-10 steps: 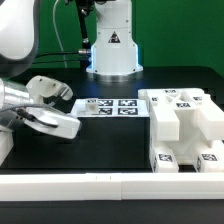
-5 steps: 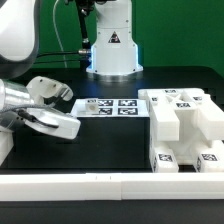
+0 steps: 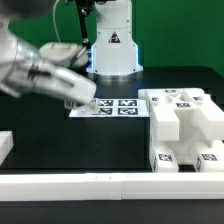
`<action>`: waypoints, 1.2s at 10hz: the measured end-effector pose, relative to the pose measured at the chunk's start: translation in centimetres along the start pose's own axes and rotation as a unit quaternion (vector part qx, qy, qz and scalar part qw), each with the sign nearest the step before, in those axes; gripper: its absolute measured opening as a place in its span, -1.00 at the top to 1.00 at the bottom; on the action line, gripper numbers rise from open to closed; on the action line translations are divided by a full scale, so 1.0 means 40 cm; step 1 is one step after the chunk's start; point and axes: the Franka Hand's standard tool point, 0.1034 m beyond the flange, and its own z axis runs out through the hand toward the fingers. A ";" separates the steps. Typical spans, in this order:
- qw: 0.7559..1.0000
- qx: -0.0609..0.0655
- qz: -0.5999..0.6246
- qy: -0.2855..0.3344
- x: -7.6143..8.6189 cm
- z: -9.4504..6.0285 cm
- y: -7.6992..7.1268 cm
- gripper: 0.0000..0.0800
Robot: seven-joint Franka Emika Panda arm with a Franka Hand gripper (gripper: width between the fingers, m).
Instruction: Assemble chair
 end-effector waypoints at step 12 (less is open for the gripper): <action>0.874 -0.020 -0.155 0.459 -0.132 -0.055 -0.244 0.29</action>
Offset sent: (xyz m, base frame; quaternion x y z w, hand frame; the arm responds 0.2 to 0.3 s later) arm 0.0000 0.0000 0.0000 0.0000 0.1296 0.0000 0.9916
